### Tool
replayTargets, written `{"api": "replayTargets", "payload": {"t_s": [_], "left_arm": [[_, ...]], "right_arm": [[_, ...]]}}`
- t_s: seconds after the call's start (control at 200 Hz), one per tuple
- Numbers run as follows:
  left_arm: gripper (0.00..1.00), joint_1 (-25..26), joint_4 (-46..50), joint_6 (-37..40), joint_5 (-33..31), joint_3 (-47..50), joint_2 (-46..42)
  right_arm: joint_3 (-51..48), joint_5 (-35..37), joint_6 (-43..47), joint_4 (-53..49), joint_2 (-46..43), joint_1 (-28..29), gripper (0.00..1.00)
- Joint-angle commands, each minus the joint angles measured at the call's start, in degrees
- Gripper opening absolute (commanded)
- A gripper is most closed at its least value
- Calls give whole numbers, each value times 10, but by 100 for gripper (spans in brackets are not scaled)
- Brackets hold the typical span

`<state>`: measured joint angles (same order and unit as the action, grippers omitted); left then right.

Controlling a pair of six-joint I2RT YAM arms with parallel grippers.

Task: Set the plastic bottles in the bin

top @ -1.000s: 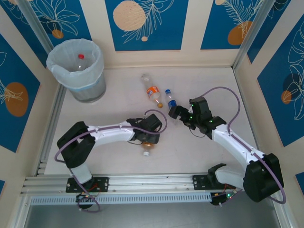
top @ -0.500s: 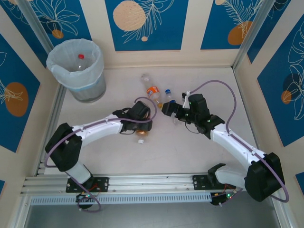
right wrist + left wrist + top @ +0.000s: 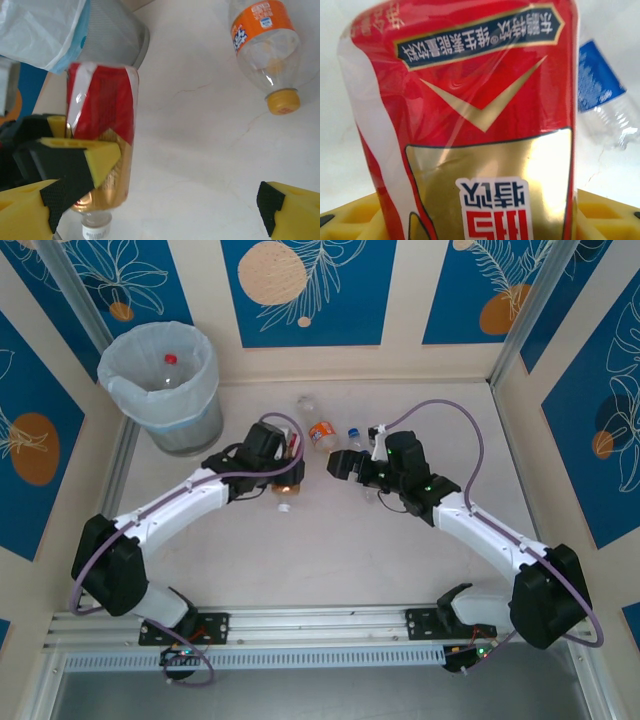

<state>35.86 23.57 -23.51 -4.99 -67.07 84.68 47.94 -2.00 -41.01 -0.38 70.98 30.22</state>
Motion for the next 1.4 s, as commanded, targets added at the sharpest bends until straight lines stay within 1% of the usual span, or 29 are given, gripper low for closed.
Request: {"api": "replayTargets", "payload": {"t_s": [0.0, 0.135, 0.325, 0.43, 0.535, 0.66, 0.75, 0.845, 0.98, 1.105, 1.39], "left_arm": [[56, -24, -24, 34, 26, -55, 1], [55, -47, -36, 51, 46, -104, 18], [55, -95, -39, 72, 87, -170, 24], [54, -114, -31, 94, 92, -215, 32], [54, -135, -58, 99, 108, -237, 37], [54, -160, -64, 105, 101, -271, 50], [53, -183, -78, 124, 100, -288, 57], [53, -214, -85, 149, 94, -315, 71], [52, -265, -102, 159, 69, -336, 85], [52, -313, -117, 169, 74, -357, 94], [52, -380, -111, 231, 87, -420, 132]], "right_arm": [[30, -8, 11, 40, 8, 7, 100], [45, -8, 18, 45, 12, 14, 100], [51, 0, 27, 46, 11, 21, 100], [50, 4, 27, 44, 8, 24, 100], [46, 10, 23, 45, 5, 25, 100], [45, 13, 20, 40, -3, 27, 100], [41, 20, 23, 31, -14, 27, 100], [34, 31, 27, 22, -32, 28, 100], [15, 50, 24, 17, -64, 28, 100], [-4, 72, 22, 16, -87, 28, 100], [-4, 83, 23, 9, -98, 28, 100]]}}
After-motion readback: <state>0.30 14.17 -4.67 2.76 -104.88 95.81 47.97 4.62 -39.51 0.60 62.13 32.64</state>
